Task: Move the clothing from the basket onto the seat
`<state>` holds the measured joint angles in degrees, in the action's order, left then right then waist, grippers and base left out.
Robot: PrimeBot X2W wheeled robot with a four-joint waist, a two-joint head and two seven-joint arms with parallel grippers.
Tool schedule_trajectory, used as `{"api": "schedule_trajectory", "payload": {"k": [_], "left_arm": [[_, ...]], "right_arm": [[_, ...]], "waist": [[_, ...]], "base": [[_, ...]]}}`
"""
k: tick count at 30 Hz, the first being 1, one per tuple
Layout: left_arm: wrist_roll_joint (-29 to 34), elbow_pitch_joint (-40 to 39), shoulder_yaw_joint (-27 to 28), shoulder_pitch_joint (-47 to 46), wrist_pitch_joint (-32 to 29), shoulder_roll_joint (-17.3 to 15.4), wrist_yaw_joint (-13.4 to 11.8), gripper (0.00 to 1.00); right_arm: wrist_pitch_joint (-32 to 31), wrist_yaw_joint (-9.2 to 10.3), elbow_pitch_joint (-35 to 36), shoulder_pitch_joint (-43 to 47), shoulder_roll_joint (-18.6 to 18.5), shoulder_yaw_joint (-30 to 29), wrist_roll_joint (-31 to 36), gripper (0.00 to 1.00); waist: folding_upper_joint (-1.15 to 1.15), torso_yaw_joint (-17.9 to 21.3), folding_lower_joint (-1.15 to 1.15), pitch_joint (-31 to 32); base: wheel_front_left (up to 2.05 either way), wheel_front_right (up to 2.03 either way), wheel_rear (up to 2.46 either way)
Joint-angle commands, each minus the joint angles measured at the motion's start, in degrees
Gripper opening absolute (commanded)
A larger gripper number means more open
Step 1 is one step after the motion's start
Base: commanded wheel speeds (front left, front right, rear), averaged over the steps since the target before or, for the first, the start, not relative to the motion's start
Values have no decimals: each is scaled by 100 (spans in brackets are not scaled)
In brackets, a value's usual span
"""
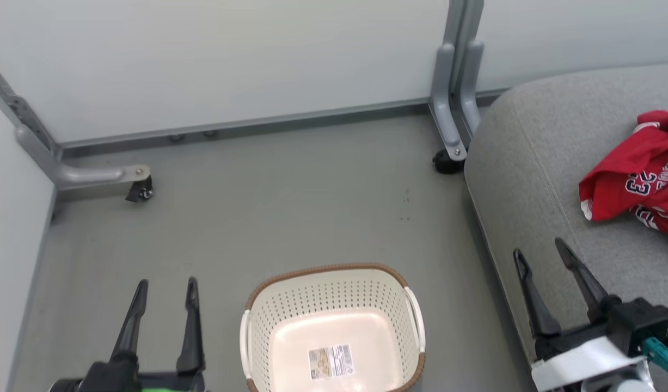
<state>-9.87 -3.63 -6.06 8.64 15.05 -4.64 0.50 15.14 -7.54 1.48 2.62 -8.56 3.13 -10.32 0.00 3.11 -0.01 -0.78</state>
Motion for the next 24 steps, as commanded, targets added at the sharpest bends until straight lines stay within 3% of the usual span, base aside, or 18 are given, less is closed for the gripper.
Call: {"api": "schedule_trajectory", "payload": {"k": [1, 10, 24], "left_arm": [[68, -7, 134, 190, 15, 19, 54, 100], [355, 271, 495, 718, 16, 110, 417, 100], [464, 323, 577, 737, 16, 172, 538, 100]], "right_arm": [[-1, 11, 73, 188, 4, -29, -65, 100], [-1, 11, 132, 836, 81, -66, 11, 100], [-1, 11, 226, 975, 91, -212, 27, 100]], "waist": [[0, -204, 1, 291], [0, -221, 1, 457], [0, -244, 1, 467]], "base": [[0, 0, 0], [0, 0, 0], [0, 0, 0]]}}
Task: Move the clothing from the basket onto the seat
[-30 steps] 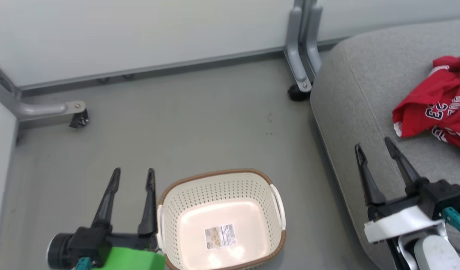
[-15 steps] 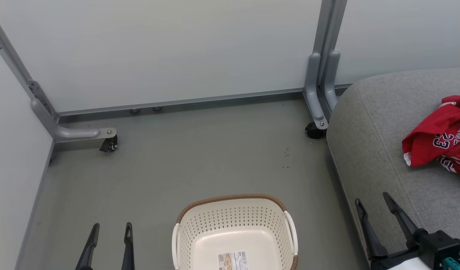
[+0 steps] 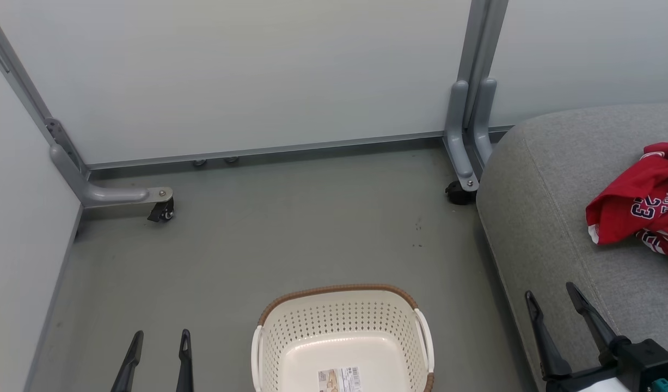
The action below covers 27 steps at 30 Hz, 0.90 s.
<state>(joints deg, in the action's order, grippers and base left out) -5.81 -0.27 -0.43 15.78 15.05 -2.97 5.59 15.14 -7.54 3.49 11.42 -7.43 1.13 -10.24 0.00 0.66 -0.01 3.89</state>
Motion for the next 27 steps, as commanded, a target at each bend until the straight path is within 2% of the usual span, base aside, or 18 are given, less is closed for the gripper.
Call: {"api": "schedule_trajectory", "payload": {"k": [1, 2, 3, 7, 27], "left_arm": [[64, 0, 16, 34, 16, 6, 38, 100], [59, 18, 4, 45, 16, 6, 51, 100], [8, 26, 2, 0, -1, 1, 35, 0], [-52, 224, -17, 0, -38, 18, 37, 0], [-2374, 535, 35, -577, -477, -89, 76, 0]], "right_arm": [[-1, 11, 23, 100, -24, -11, 18, 100], [-1, 11, 21, 102, -25, -12, 19, 100], [0, 0, -2, 15, -4, 1, -4, 0], [-5, -1, -188, 30, 59, 33, -37, 0], [-446, 1, -573, -437, 50, -33, -2258, 0]], "waist": [[0, 4, 1, 5], [0, 7, 1, 8], [0, 6, 1, 7], [0, 6, 1, 7], [0, -6, 1, -59]], "base": [[0, 0, 0], [0, 0, 0], [0, 0, 0], [0, 0, 0], [0, 0, 0]]}}
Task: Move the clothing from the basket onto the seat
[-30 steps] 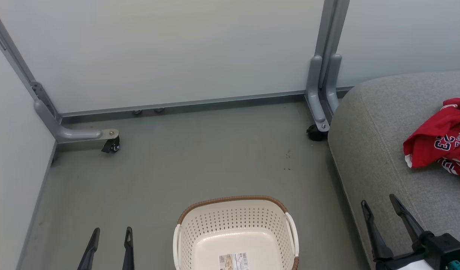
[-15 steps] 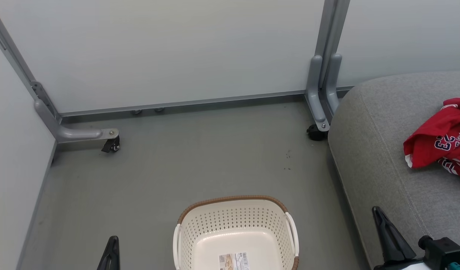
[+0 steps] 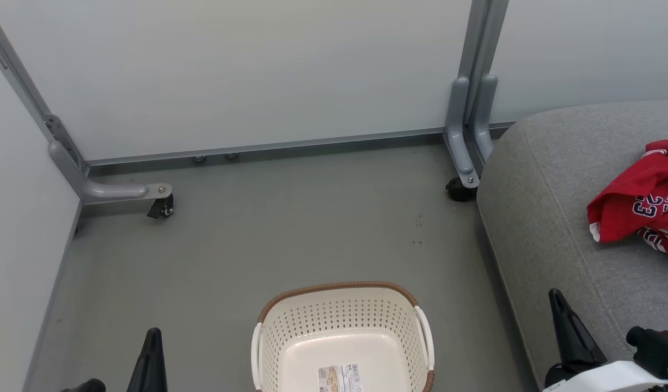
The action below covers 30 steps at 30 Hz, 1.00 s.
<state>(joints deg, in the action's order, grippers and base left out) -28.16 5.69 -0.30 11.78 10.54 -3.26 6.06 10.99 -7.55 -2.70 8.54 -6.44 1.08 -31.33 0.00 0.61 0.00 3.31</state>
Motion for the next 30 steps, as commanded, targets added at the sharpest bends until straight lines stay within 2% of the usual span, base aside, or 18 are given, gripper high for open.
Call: {"api": "schedule_trajectory", "payload": {"k": [1, 30], "left_arm": [[-251, -43, 25, -205, -48, -65, 31, 0], [-2683, 272, 151, -824, -574, -126, 80, 0]], "right_arm": [[-53, 2, 26, -172, -48, -33, -255, 0], [-595, 4, -397, -674, 10, -182, -2570, 0]], "waist": [[0, -1, 0, -5], [0, -18, 0, -99]], "base": [[0, 0, 0], [0, 0, 0]]}}
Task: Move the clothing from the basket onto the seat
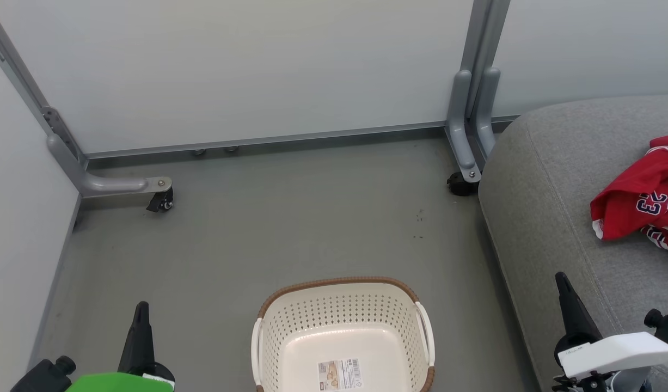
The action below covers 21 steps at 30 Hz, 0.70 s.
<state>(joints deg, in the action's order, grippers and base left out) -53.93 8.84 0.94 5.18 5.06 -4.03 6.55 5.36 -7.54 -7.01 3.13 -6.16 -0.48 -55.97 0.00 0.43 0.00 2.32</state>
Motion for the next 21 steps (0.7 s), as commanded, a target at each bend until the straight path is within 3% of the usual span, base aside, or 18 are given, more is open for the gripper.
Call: {"api": "schedule_trajectory", "payload": {"k": [1, 21], "left_arm": [[-191, -32, 32, -185, -42, -50, 33, 0], [-1463, 147, 135, -517, -354, -55, 57, 0]], "right_arm": [[-45, 3, 20, -146, -15, -32, -181, 0], [-367, 5, -215, -421, 40, -150, -1398, 0]], "waist": [[0, -1, 0, -5], [0, -12, 0, -70]], "base": [[0, 0, 0], [0, 0, 0]]}}
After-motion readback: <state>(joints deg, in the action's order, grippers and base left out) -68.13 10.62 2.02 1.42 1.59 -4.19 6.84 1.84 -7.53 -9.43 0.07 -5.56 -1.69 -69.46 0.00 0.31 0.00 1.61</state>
